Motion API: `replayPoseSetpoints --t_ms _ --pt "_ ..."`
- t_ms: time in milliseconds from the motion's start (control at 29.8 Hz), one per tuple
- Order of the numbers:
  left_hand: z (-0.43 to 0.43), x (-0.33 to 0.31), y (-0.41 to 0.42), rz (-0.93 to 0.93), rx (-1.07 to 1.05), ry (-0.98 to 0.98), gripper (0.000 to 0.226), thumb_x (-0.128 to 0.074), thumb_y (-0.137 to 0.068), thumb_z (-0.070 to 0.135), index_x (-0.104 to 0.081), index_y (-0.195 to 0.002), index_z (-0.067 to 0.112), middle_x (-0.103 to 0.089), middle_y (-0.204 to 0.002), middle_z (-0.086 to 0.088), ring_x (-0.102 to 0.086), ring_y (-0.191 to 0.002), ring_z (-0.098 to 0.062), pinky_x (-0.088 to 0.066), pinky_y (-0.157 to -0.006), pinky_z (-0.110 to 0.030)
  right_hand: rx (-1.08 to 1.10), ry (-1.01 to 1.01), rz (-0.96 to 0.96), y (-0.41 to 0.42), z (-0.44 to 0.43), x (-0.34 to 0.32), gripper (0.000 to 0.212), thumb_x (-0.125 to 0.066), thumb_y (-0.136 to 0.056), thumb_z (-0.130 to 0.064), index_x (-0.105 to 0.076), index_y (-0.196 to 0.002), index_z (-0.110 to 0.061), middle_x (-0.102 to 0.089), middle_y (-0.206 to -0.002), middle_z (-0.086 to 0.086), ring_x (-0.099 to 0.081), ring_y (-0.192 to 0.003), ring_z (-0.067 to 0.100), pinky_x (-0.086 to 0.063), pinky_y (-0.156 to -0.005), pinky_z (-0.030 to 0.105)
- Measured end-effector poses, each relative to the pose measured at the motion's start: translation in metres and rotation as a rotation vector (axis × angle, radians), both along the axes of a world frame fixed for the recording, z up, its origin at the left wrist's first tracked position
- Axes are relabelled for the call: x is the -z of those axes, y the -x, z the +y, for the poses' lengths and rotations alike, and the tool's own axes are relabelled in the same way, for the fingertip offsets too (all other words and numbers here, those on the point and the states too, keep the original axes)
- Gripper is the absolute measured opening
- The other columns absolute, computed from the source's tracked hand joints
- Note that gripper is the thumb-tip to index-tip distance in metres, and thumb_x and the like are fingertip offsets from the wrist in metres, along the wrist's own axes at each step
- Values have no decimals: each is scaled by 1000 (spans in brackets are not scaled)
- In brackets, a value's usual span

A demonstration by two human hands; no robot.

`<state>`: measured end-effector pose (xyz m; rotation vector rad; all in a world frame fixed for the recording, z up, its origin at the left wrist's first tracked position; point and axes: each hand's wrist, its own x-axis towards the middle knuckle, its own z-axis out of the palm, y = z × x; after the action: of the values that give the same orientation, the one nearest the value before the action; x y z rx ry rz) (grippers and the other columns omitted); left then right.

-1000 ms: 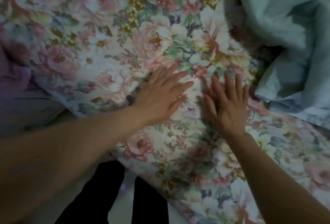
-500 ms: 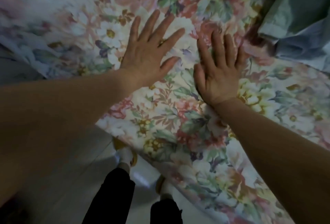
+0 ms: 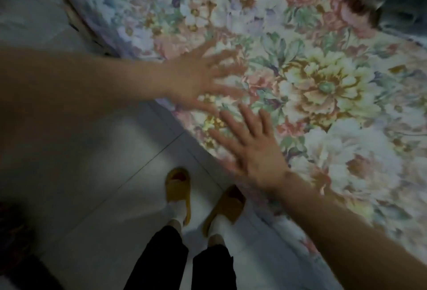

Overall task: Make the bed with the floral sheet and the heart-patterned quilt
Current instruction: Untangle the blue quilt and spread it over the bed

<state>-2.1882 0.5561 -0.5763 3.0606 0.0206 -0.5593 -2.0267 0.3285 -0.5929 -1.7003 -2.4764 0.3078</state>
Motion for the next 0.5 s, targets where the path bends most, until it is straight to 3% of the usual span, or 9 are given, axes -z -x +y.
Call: replayPoseSetpoints --t_ms 101,168,268,335,402,503 --pt "-33 -9 54 44 126 -83 60 -32 -99 56 -16 -155 40 -10 -164 -5 -4 -150 -40 -6 -114 -68 -136 142 -127 15 -33 -4 63 -68 -81 -44 -52 -141 -32 -14 -164 3 -7 -149 42 -12 -114 68" --pt "-44 -24 59 112 82 -85 61 -39 -102 33 -11 -155 44 -3 -165 -2 -1 -150 -38 -10 -114 -68 -127 274 -134 22 -31 -13 56 -71 -79 -39 -59 -134 -33 -15 -164 0 -10 -149 40 -15 -114 66" --pt "-49 -53 27 383 -42 -10 72 -48 -101 14 -13 -151 52 1 -165 4 -6 -151 -32 -24 -116 -56 -79 353 -66 25 -10 -41 42 -71 -79 -32 -70 -121 -29 -42 -153 2 -38 -140 37 -36 -109 59" --pt "-60 -98 2 420 -97 -18 65 -48 -101 13 -25 -150 48 -13 -164 0 -23 -146 -31 -39 -108 -49 -19 347 -133 19 8 -81 53 -65 -86 -29 -57 -137 -23 -36 -156 4 -34 -143 31 -29 -116 47" --pt "-70 -136 -8 373 -191 -12 61 -47 -102 14 -27 -152 43 -17 -163 -3 -20 -148 -29 -33 -111 -49 78 440 -175 10 20 -124 64 -52 -97 -20 -26 -155 -24 -8 -165 -1 -7 -151 27 -17 -122 42" --pt "-92 -176 -6 357 -296 -31 61 -49 -101 15 -26 -153 39 -21 -162 -5 -16 -150 -27 -27 -115 -51 176 507 -198 -3 20 -173 67 -44 -99 -12 -13 -157 -24 -1 -165 -1 -1 -152 25 -17 -122 40"
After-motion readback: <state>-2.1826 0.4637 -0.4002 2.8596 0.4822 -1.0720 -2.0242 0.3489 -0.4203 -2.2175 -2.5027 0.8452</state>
